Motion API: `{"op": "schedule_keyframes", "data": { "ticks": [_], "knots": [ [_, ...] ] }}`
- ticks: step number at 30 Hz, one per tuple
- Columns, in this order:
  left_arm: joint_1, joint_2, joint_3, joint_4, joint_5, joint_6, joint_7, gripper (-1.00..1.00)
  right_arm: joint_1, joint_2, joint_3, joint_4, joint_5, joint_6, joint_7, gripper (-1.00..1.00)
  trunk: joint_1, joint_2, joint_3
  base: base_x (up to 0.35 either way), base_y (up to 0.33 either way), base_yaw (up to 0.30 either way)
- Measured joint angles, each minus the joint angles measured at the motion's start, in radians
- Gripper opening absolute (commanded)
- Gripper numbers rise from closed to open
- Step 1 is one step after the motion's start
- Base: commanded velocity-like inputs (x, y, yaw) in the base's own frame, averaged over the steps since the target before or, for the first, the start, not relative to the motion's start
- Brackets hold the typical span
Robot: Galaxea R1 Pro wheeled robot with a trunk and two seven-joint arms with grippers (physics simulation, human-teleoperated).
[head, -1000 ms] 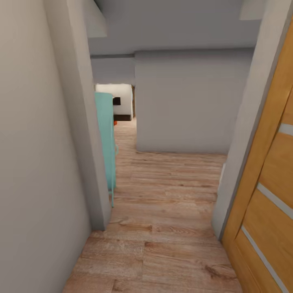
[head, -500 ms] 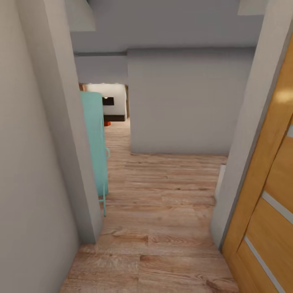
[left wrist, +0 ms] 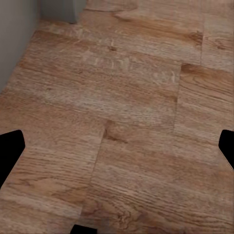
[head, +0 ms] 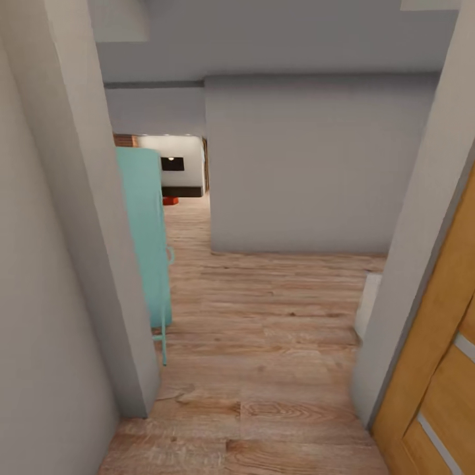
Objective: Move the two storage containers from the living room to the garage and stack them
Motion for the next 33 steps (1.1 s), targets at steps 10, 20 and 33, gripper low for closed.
{"op": "schedule_keyframes", "data": {
  "ticks": [10, 20, 33],
  "knots": [
    [0.000, 0.000, 0.000, 0.000, 0.000, 0.000, 0.000, 1.00, -0.009, -0.004, -0.004, 0.000, -0.002, 0.022, -0.002, 1.00, 0.000, 0.000, 0.000, 0.326, 0.000, 0.000],
    [0.000, -0.003, 0.000, 0.000, -0.002, 0.001, 0.000, 1.00, -0.050, -0.012, -0.018, -0.005, -0.081, 0.128, -0.078, 1.00, 0.000, 0.000, 0.000, 0.326, 0.000, 0.000],
    [-0.001, -0.003, -0.003, -0.055, -0.009, 0.110, -0.001, 1.00, -0.050, -0.012, -0.018, -0.005, -0.091, 0.126, -0.092, 1.00, 0.000, 0.000, 0.000, 0.326, 0.000, 0.000]
  ]
}}
